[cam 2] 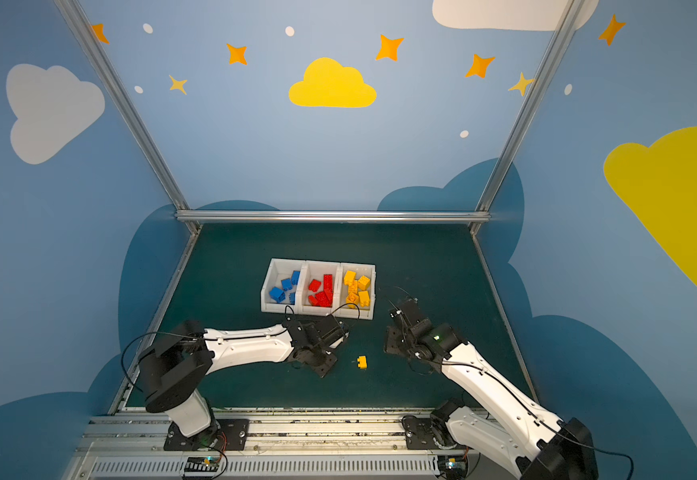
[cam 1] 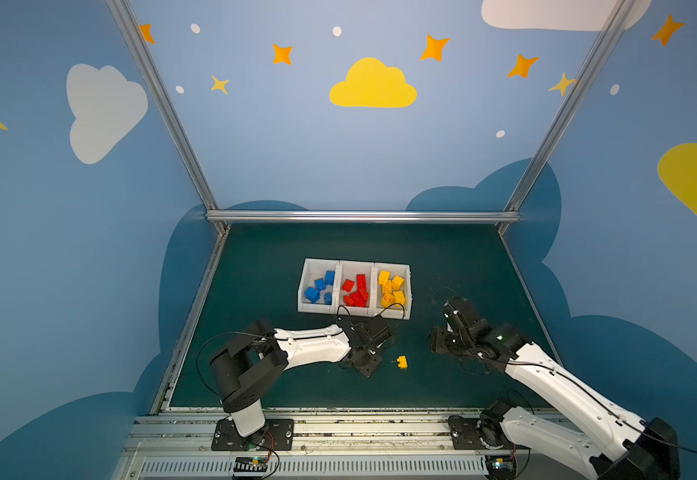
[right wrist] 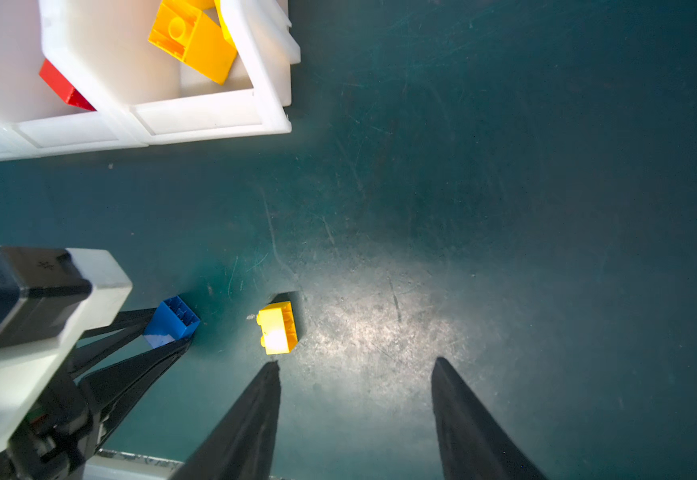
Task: Sort the legos into containers by color
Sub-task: 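Withdraw the right gripper while the left gripper lowers and closes on the blue brick, then carry the blue brick with the left gripper over the blue compartment, then open the left gripper to drop the blue brick into the compartment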
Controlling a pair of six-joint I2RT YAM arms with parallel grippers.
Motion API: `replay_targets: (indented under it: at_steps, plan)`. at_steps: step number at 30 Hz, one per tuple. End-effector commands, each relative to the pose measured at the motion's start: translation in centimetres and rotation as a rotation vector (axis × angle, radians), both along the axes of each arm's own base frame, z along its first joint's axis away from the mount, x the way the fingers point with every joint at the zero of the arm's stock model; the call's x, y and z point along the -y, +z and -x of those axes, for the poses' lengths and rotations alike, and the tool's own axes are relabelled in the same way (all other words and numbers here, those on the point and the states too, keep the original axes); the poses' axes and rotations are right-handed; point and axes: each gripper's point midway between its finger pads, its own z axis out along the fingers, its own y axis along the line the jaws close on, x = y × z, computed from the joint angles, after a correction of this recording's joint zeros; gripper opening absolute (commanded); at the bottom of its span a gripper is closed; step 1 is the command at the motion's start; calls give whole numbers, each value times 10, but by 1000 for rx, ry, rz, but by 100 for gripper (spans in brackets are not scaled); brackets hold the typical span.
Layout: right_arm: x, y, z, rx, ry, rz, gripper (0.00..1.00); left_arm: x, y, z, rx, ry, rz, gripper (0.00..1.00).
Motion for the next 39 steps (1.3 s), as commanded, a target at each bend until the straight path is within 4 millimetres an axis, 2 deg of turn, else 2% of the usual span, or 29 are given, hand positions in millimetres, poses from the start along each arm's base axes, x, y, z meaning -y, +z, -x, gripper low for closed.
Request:
replay_targets:
  at_steps: [1, 5, 10, 13, 17, 21, 24, 25, 29, 36, 39]
  plan:
    - [5, 6, -6, 84, -14, -14, 59, 1, 0, 1, -21, 31, 4, 30]
    - [14, 6, -3, 129, -25, -13, 59, 2, 12, -5, -6, 68, 42, 29]
    - [19, 12, -1, 140, -29, 2, 59, -6, 43, -27, 37, 149, 133, 29]
    - [17, 12, -2, 133, -23, 3, 59, -22, 69, -53, 91, 233, 188, 29]
    - [16, 10, -2, 115, -16, 12, 59, -52, 106, -99, 199, 345, 253, 31]
    - [15, 11, -2, 118, -19, 1, 58, -85, 131, -150, 257, 432, 267, 32]
    - [13, 12, -2, 118, -5, -1, 59, -101, 134, -184, 262, 466, 247, 32]
    - [10, 22, -6, 135, 0, -12, 58, -107, 133, -194, 257, 485, 239, 32]
    - [8, 24, -5, 116, 17, -2, 58, -129, 121, -232, 240, 553, 204, 32]
    - [7, 23, -4, 107, 24, -7, 58, -153, 102, -262, 222, 616, 165, 33]
    - [6, 21, -4, 96, 27, -5, 58, -159, 98, -270, 219, 630, 159, 37]
